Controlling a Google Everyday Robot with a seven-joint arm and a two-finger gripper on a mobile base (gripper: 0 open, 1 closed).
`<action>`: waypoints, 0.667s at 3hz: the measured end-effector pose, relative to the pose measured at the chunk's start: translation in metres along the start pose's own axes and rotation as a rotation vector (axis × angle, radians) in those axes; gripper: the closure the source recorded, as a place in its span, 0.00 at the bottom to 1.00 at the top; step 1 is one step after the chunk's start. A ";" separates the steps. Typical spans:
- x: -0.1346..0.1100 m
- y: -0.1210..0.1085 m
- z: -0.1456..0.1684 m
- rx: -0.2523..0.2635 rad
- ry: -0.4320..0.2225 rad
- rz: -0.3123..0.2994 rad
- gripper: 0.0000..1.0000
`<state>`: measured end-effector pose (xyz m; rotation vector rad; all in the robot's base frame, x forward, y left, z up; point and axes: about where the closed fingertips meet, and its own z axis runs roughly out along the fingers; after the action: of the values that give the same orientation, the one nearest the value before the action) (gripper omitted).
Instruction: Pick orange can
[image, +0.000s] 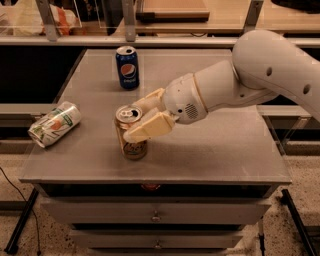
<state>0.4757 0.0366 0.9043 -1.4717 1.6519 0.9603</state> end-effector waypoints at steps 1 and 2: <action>0.000 0.003 0.004 -0.012 -0.010 0.003 0.63; 0.001 0.004 0.005 -0.017 -0.008 0.003 0.87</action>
Offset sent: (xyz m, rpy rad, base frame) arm -0.0017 0.0002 -0.0050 0.0081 0.0159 0.0091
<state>0.4722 0.0410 0.9015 -1.4753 1.6447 0.9829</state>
